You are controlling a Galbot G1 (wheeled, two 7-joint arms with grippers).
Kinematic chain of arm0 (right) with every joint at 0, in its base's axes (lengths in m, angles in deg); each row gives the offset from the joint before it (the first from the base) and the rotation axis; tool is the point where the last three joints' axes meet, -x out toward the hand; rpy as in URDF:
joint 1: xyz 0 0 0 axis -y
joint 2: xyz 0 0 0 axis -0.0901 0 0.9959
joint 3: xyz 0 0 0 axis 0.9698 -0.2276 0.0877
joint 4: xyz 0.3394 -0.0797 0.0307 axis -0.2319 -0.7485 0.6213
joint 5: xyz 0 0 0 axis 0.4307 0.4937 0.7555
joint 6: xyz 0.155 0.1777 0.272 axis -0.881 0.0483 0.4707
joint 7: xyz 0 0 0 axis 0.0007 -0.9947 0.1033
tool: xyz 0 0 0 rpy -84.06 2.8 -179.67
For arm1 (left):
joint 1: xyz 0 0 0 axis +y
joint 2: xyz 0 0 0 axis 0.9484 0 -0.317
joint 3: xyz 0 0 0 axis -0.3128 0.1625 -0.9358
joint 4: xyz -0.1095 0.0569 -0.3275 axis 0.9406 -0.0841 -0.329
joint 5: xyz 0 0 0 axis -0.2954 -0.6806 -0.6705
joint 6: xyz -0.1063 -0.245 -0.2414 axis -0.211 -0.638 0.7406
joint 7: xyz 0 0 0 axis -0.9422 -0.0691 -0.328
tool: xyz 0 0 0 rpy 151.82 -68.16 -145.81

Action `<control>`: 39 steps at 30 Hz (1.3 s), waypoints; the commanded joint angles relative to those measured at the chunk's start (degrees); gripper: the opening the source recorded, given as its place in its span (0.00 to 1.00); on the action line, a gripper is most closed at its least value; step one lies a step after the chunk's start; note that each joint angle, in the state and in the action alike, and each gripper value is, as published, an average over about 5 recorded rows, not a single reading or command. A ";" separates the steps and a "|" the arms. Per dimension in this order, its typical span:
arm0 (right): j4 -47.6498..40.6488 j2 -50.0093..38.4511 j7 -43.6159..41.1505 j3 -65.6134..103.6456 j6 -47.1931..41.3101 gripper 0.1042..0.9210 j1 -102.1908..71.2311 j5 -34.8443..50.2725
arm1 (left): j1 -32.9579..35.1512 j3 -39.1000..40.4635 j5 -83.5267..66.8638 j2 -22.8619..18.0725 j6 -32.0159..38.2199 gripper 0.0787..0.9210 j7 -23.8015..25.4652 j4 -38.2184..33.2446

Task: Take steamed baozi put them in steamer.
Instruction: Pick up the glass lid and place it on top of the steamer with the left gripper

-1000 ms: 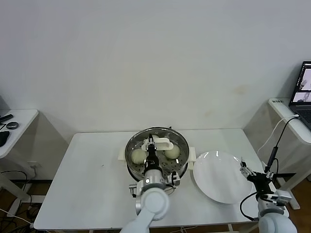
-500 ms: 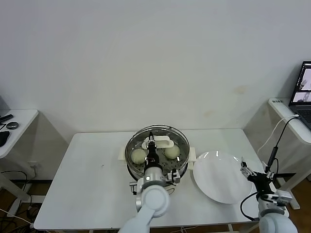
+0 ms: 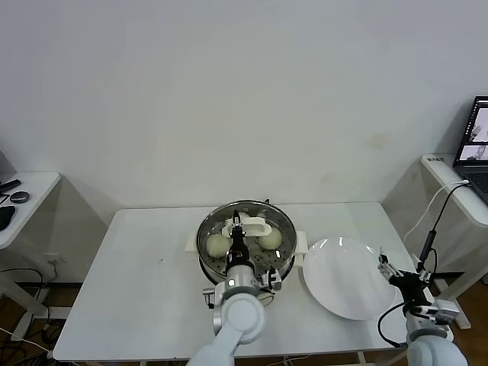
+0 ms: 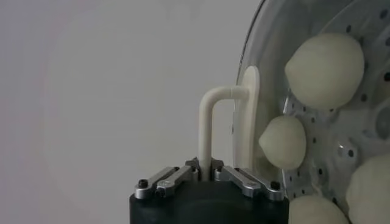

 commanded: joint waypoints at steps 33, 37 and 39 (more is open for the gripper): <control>0.01 0.50 -0.29 -0.79 -0.99 0.88 -0.16 0.21 | 12.50 2.29 -2.92 5.82 2.29 0.71 -0.10 -19.49; 0.46 0.54 -1.71 -1.40 -0.77 0.88 -0.88 -0.42 | 16.64 -0.22 -4.02 7.44 2.39 0.84 -0.83 -25.40; 0.67 0.83 -3.18 -1.61 1.08 0.88 -1.22 -2.48 | 19.27 -2.18 -6.20 8.62 2.64 0.87 -2.47 -28.80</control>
